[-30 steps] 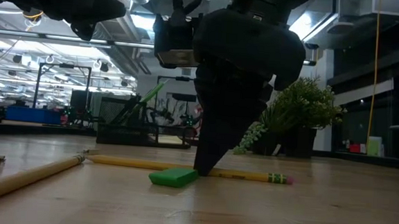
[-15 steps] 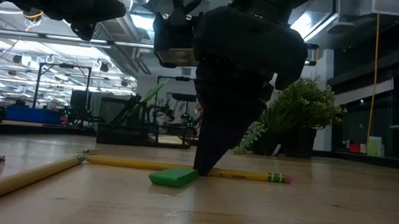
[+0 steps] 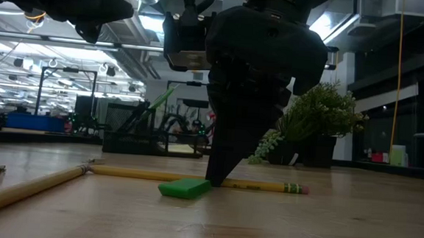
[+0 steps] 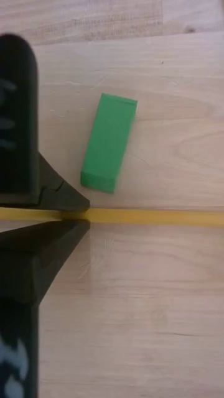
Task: Pick and place office supplies into organizer
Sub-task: Put the top yellow pencil into the desk organizer
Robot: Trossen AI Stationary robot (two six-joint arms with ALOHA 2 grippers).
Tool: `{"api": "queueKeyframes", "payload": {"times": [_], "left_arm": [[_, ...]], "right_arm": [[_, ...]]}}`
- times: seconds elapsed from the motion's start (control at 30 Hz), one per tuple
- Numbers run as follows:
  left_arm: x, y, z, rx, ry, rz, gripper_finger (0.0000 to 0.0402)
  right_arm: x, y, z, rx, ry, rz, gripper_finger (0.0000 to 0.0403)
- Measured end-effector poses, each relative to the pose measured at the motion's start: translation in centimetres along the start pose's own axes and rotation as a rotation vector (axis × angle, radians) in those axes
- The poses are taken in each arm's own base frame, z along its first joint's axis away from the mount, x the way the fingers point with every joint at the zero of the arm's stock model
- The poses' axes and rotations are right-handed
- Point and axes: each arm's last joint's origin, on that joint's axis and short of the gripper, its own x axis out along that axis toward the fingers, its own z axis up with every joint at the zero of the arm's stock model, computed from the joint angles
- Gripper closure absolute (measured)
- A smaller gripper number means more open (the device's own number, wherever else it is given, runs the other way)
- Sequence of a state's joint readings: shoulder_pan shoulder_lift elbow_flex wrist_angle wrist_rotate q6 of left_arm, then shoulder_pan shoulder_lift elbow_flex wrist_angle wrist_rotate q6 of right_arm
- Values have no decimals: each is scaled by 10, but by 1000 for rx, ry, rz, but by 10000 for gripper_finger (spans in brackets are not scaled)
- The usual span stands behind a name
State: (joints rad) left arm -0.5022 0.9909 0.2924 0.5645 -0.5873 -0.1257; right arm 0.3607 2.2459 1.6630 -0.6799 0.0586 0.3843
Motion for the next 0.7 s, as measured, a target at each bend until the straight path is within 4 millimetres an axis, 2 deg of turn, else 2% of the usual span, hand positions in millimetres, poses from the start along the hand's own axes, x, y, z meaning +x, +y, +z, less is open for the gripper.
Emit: {"api": "queueKeyframes", "payload": {"times": [0.7], "left_arm": [[0, 0, 0, 8, 0, 0, 373]], "right_arm": [[-5, 0, 6, 5, 2, 8, 381]]}}
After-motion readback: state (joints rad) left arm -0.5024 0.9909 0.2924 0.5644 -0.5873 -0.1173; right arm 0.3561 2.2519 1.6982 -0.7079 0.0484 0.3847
